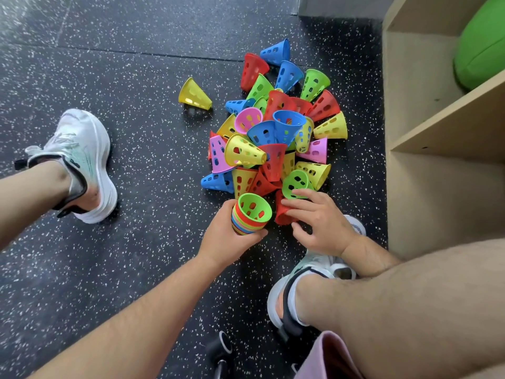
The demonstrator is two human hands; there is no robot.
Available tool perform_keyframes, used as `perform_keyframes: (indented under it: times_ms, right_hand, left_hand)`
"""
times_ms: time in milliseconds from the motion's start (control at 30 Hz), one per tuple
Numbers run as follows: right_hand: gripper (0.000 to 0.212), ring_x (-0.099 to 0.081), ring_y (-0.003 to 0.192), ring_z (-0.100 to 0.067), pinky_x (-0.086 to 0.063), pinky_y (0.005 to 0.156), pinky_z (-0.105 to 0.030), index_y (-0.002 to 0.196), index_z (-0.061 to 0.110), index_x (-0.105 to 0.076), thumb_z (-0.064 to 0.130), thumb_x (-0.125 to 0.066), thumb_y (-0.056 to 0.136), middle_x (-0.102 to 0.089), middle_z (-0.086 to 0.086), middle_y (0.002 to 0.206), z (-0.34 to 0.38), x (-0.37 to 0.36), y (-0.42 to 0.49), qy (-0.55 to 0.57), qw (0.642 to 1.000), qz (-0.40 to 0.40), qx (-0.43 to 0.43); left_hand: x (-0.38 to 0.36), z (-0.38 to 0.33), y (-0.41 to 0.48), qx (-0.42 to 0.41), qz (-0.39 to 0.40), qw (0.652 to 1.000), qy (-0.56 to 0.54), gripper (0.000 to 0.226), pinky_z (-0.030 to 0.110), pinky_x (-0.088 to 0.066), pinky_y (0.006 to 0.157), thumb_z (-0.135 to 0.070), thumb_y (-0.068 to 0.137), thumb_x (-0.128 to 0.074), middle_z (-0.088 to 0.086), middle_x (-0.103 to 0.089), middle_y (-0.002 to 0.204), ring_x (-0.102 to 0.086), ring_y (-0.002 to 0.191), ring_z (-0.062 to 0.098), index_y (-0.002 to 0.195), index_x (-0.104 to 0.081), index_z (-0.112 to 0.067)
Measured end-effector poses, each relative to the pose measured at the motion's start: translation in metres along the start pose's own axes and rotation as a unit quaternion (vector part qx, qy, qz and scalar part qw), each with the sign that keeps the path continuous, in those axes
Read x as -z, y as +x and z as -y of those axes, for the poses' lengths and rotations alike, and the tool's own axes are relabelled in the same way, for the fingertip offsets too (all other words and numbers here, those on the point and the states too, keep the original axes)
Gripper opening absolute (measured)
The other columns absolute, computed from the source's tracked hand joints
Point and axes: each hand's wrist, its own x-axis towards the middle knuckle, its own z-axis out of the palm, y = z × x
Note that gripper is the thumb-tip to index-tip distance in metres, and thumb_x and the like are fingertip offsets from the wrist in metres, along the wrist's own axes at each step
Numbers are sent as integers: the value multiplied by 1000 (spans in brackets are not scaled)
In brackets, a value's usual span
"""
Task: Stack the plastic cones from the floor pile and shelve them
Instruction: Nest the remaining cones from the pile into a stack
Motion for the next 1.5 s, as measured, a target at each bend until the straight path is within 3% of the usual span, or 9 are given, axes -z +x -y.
perform_keyframes:
  times_ms: [167, 367, 467, 633, 867, 1000, 1200, 1267, 1500]
  right_hand:
    - [34, -57, 120, -16, -44, 103, -41, 114, 11, -73, 32, -66, 89, -67, 3, 125, 9, 11, 17, 80, 991, -84, -65]
    - [54, -59, 109, -8, -45, 94, -19, 111, 10, -68, 52, -76, 78, -63, 1, 115, 26, 33, 39, 193, 954, -171, -152]
    - [60, -61, 99, -7, -47, 87, -20, 115, 18, -62, 57, -79, 73, -64, 9, 110, 32, 42, 48, 235, 943, -160, -175]
    - [66, -60, 111, -4, -47, 85, -21, 132, 31, -53, 64, -68, 76, -64, 15, 118, 43, 48, 57, 291, 933, -95, -192]
    - [71, -39, 130, 0, -34, 113, -30, 146, 41, -43, 71, -56, 83, -51, 18, 134, 43, 36, 54, 174, 965, 135, -140]
    - [62, -43, 131, -3, -34, 111, -25, 141, 28, -51, 64, -51, 90, -50, 16, 140, 40, 33, 48, 172, 975, 59, -125]
    - [19, -55, 92, -14, -49, 83, -39, 104, 18, -61, 34, -63, 93, -58, 8, 98, 19, 26, 37, 90, 955, -107, -262]
    - [21, -53, 90, -16, -50, 78, -40, 95, 20, -58, 40, -65, 91, -54, 8, 93, 11, 25, 36, 63, 950, -98, -289]
    - [60, -49, 106, -24, -48, 87, -37, 96, 16, -67, 71, -67, 73, -58, 1, 106, -7, 16, 26, -87, 986, 15, -144]
  left_hand:
    - [1, 3, 2, 2, -8, 1000, -6, 66, 30, -56, 88, -42, 69, -94, -17, -67, 108, -65, 95, -2, 121, -54, -35]
    - [3, 4, 4, 7, -9, 1000, -9, 67, 39, -58, 91, -47, 68, -93, -17, -67, 108, -66, 96, 0, 120, -53, -38]
    - [3, 1, 4, 4, -4, 1000, -11, 67, 36, -58, 91, -44, 69, -93, -17, -67, 109, -66, 97, -2, 122, -53, -37]
    - [0, -7, 4, 0, -5, 1000, -24, 68, 32, -57, 90, -40, 69, -94, -17, -69, 110, -67, 96, -3, 125, -55, -35]
    - [-4, -25, 5, -21, -7, 999, -46, 60, 27, -57, 85, -38, 71, -94, -14, -71, 107, -69, 94, -2, 120, -59, -34]
    - [-6, -23, 4, -27, -5, 999, -41, 64, 26, -55, 87, -39, 70, -94, -14, -70, 109, -68, 97, -1, 122, -58, -34]
    - [-5, -19, 7, -15, 5, 999, -32, 69, 20, -51, 89, -41, 69, -95, -16, -68, 114, -65, 102, -3, 126, -55, -35]
    - [-6, -19, 7, -15, 14, 999, -37, 69, 25, -53, 93, -39, 70, -95, -16, -68, 114, -65, 103, -3, 126, -55, -34]
    - [-10, -22, 7, -21, 23, 999, -33, 69, 23, -51, 92, -37, 70, -95, -16, -68, 115, -64, 103, -5, 127, -56, -31]
